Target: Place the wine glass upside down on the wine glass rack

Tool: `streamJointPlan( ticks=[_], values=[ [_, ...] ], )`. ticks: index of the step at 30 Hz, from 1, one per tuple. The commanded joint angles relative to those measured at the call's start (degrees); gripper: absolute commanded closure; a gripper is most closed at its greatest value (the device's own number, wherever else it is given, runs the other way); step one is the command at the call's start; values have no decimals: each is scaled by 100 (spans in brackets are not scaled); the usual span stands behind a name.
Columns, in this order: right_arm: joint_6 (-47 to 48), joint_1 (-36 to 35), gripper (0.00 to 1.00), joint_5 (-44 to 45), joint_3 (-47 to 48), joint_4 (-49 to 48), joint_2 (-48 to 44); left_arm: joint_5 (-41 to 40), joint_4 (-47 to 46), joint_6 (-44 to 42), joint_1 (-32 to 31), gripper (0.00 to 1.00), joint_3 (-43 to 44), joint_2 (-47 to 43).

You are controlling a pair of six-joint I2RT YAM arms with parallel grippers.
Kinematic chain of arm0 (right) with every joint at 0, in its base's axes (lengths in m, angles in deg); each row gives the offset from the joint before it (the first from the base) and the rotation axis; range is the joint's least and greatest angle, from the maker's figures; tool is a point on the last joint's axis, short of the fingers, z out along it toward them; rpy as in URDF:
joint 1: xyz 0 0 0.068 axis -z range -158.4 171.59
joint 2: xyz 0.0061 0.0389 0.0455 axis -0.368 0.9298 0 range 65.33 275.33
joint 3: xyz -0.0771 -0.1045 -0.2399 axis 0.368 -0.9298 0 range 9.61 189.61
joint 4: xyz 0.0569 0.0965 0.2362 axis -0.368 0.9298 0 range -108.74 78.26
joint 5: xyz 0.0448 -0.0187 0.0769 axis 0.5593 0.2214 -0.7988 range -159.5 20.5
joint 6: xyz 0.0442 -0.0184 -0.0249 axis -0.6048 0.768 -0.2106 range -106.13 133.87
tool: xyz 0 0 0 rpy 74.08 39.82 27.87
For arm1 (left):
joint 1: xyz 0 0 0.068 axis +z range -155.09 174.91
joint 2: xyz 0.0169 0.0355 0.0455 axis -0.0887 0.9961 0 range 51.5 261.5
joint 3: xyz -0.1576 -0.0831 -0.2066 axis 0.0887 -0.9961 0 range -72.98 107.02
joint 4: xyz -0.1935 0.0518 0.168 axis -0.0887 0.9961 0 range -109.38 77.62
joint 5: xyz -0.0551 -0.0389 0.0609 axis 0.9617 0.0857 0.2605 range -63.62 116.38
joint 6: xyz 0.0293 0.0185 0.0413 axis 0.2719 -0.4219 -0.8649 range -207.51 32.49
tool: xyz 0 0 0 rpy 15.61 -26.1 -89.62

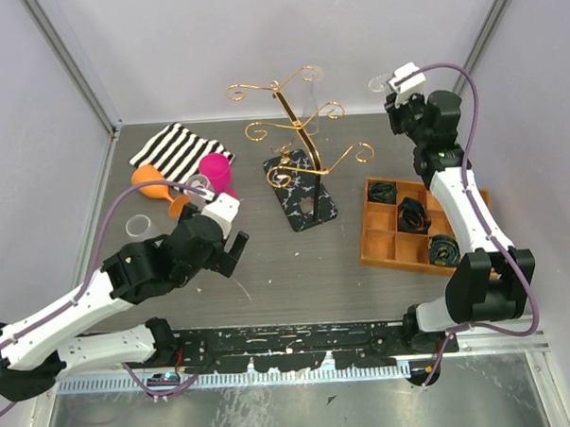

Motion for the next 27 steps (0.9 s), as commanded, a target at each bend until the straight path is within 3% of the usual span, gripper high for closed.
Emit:
streamJointPlan(
  ticks=[1, 8, 21, 27],
  values=[
    [-1327, 483, 100, -1406, -278, -1799, -148, 64, 254, 233, 23, 2, 87, -212],
    [-2902, 1148, 100, -3423, -1135, -4034, 252, 80, 390, 386, 28, 2, -119, -436],
    [-3058, 1208, 100, -4839, -1224, -5081, 1061, 80, 301, 450, 21, 2, -409, -509],
    [-4724, 1229, 100, -5281, -1278, -7305, 1780, 143, 281, 407, 21, 2, -418, -358]
  ],
)
